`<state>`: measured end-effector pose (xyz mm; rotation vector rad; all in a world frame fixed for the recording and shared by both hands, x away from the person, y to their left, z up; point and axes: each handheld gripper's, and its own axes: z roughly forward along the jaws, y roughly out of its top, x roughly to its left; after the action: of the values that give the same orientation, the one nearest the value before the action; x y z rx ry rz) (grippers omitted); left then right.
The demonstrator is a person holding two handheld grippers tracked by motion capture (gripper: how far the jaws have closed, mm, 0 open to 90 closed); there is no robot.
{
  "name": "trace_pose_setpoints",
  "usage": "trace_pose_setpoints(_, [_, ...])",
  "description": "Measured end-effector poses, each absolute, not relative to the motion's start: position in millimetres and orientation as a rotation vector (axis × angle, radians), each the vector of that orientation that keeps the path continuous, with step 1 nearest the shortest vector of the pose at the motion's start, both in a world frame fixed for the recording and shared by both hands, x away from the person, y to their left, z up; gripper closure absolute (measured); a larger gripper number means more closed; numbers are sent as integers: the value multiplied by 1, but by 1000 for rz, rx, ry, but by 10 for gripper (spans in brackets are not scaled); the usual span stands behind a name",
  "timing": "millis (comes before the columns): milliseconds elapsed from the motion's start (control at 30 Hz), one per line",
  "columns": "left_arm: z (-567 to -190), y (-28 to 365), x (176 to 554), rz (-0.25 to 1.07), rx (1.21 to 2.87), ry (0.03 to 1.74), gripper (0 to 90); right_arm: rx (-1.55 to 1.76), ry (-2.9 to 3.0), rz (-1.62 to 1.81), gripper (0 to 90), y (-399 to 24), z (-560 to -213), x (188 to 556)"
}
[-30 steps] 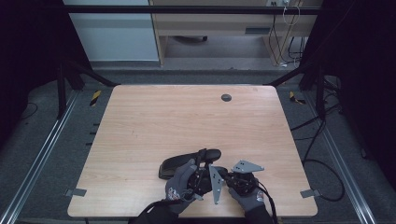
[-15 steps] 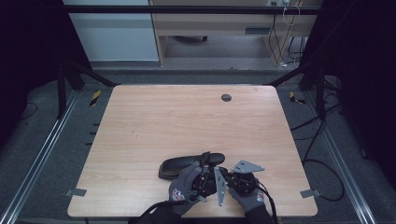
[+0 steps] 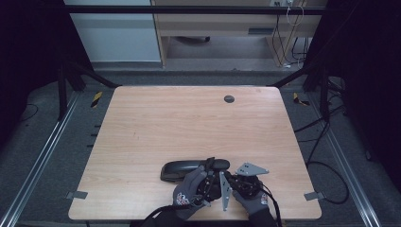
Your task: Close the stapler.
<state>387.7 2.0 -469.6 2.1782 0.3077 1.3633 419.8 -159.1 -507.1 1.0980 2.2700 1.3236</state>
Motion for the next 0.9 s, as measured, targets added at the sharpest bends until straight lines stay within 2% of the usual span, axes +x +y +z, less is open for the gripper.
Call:
trace_pose_setpoints(367, [-471, 2, 389, 1328, 2194, 309, 475, 1111, 2268, 1315, 900, -160, -506, 419])
trace_pose_setpoints(767, [-458, 1, 380, 1243, 2157, 309, 378, 1114, 2257, 1298, 900, -165, -506, 419])
trace_pose_setpoints(900, [-449, 1, 379, 1161, 2155, 323, 365, 1122, 2247, 1301, 892, -168, -506, 419])
